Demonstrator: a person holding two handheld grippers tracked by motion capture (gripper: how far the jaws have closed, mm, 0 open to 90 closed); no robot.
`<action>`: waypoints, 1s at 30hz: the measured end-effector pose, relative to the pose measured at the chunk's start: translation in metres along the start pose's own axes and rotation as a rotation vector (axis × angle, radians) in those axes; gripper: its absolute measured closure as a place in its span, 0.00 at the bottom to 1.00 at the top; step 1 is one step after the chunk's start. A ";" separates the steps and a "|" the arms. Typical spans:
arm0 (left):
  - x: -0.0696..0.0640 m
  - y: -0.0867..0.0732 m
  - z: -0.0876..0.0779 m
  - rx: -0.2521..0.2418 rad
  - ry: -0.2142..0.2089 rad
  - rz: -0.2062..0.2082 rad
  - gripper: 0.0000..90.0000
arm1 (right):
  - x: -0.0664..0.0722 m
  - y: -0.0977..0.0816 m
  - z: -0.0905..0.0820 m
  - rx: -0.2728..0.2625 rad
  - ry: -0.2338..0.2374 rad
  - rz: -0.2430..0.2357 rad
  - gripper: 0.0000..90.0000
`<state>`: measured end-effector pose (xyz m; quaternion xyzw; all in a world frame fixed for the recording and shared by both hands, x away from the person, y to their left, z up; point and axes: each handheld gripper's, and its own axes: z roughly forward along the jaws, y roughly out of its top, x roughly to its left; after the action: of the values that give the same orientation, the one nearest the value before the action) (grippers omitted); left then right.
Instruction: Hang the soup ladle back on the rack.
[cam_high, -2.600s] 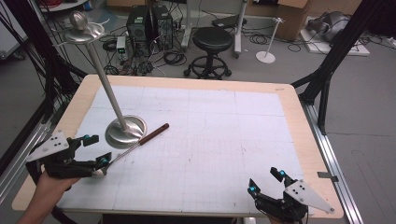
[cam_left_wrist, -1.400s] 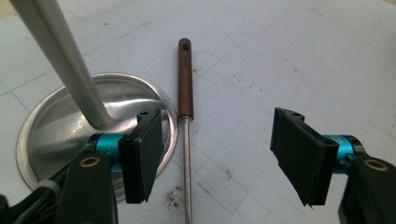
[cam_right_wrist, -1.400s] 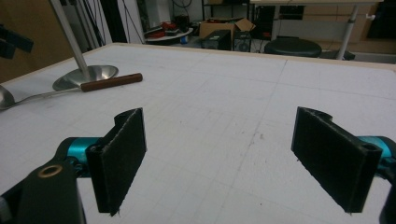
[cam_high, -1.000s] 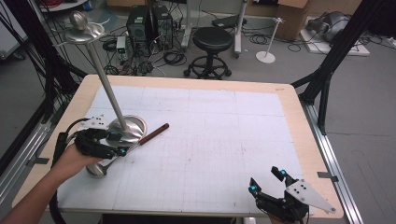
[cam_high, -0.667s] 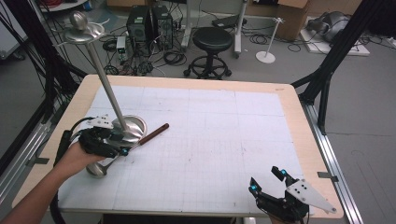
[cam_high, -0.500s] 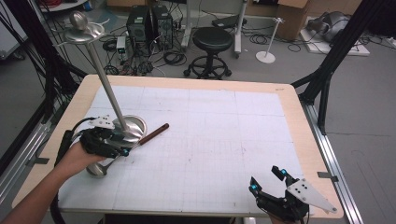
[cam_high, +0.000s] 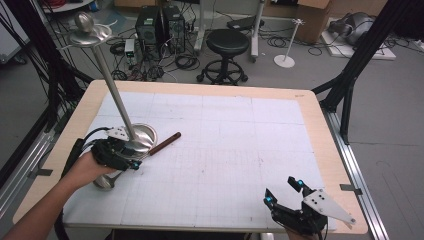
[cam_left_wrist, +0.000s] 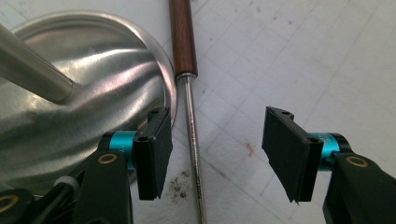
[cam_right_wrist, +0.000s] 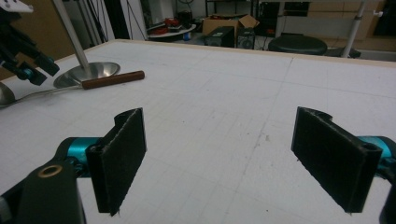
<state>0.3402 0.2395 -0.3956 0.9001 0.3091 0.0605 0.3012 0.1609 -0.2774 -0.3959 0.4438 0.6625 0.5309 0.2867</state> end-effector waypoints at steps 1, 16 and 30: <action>0.000 0.000 0.002 0.009 0.001 -0.006 0.49 | -0.001 0.000 -0.001 -0.005 -0.003 -0.005 0.19; 0.005 -0.004 0.018 0.128 0.007 -0.003 0.65 | -0.002 0.000 -0.007 -0.016 -0.017 -0.002 0.19; 0.007 -0.004 0.020 0.146 0.037 -0.011 0.76 | -0.003 0.001 -0.008 -0.020 -0.022 0.002 0.19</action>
<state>0.3498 0.2361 -0.4152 0.9167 0.3231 0.0526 0.2294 0.1557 -0.2835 -0.3934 0.4474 0.6536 0.5330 0.2976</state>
